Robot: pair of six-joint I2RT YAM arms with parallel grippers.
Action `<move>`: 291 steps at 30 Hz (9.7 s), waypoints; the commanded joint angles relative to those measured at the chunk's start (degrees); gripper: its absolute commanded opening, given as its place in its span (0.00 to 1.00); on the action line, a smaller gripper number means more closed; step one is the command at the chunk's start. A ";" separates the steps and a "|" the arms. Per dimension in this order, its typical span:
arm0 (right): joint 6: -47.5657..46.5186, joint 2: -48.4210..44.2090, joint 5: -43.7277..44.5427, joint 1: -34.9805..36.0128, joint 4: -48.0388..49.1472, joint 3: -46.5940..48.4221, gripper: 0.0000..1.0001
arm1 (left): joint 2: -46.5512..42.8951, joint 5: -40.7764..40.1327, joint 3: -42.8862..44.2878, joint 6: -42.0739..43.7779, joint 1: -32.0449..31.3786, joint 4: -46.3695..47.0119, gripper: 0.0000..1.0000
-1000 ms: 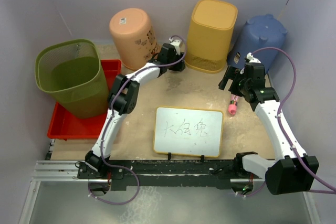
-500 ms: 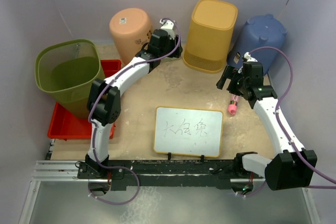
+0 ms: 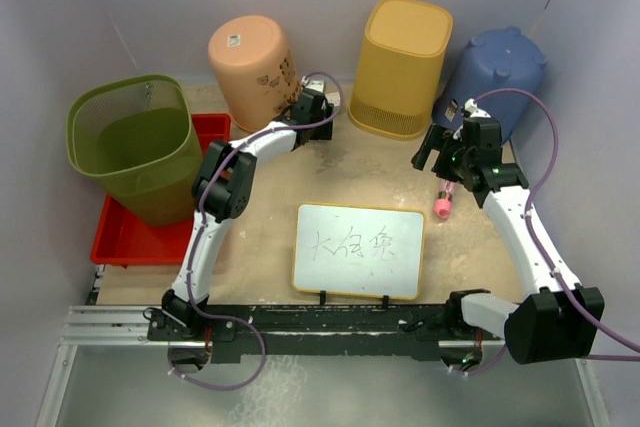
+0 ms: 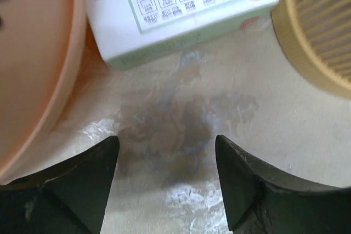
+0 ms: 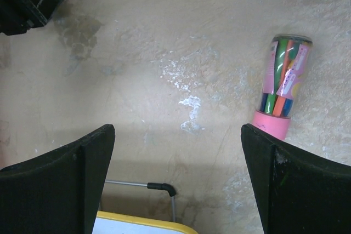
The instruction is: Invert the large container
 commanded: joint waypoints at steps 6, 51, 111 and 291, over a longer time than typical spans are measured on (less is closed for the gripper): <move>-0.53 -1.74 0.50 -0.14 -0.25 1.90 0.99 | 5.23 -5.01 10.23 -5.42 2.02 5.83 0.71; 1.19 4.85 -4.91 -0.13 4.97 1.90 0.97 | -57.66 -30.71 -5.12 2.95 5.00 -36.02 0.78; 3.53 -1.62 -5.30 -0.10 3.29 0.51 0.97 | -52.05 7.30 -9.39 -12.08 -1.09 2.48 0.00; 30.60 -3.23 -43.47 2.80 48.33 1.01 0.84 | -51.14 7.49 -41.08 -5.38 -0.54 -1.95 0.42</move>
